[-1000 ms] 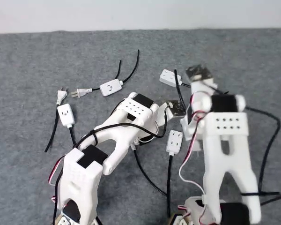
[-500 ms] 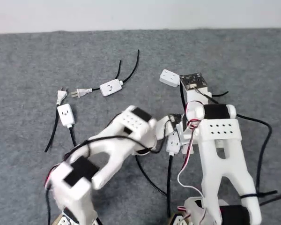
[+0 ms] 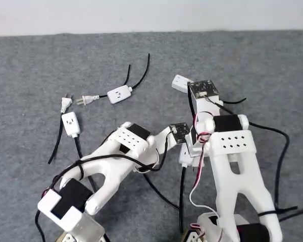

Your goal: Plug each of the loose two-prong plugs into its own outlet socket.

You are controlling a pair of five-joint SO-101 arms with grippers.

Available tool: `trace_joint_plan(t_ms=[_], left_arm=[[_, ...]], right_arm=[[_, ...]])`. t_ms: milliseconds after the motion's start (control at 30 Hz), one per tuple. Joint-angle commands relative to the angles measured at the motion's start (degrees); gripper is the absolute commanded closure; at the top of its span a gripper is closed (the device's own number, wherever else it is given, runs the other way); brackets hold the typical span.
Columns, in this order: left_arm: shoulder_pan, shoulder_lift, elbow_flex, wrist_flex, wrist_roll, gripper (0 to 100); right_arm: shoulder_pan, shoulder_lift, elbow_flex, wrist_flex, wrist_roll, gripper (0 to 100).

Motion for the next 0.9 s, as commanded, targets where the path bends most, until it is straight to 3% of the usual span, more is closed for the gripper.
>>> trace_joint_plan(t_ms=[0, 133, 300, 533, 867], left_arm=[[-0.6, -2.6, -3.7, -0.5, 2.1, 99], [-3.6, 5.0, -10.2, 0.4, 2.5, 99], [-3.7, 13.5, -19.9, 7.8, 2.5, 99], [-4.3, 13.3, -20.3, 8.0, 2.1, 99], [-0.4, -4.4, 0.3, -1.9, -6.6, 99]], right_arm=[[-1.1, -1.6, -1.3, -3.6, -1.7, 99.1], [0.0, -4.1, -1.5, -2.2, 1.8, 99.1], [-0.2, -10.6, -1.0, 1.3, 4.4, 99.1], [-0.6, -9.5, 4.6, -1.4, 4.4, 99.1], [-3.0, -5.8, 6.7, -6.2, 4.4, 99.1]])
